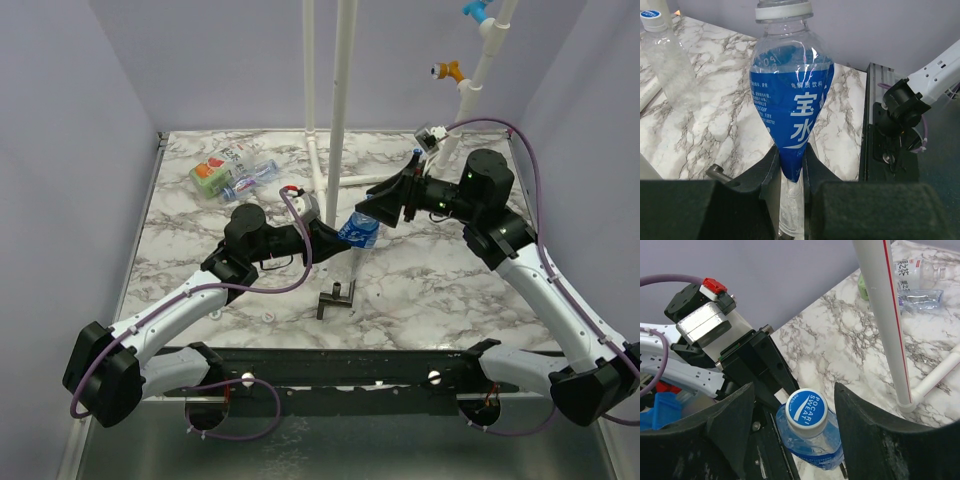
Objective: Screw on the bottle caps
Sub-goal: Screw the bottle cap onto the plastic bottle.
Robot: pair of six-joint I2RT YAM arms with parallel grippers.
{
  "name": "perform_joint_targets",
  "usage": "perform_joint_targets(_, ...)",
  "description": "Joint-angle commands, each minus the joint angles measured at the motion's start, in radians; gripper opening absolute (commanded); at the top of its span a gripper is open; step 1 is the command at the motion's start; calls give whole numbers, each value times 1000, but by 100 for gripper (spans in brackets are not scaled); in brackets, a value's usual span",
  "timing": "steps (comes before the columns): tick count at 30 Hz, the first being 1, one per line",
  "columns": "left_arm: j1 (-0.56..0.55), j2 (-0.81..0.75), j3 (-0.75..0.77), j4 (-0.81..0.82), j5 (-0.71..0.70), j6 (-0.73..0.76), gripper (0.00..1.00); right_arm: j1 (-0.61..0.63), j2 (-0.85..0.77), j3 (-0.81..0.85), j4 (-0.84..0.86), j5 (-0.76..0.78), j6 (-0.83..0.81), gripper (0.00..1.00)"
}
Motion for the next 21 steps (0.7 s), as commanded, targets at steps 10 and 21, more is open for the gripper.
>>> perform_joint_targets(10,13,-13,19,10,26,-10,0,5,0,-9,24,0,49,45)
perform_joint_targets(21,6,-8,45,14,-211,-30,0,4,4,-25,-63,142,59,26)
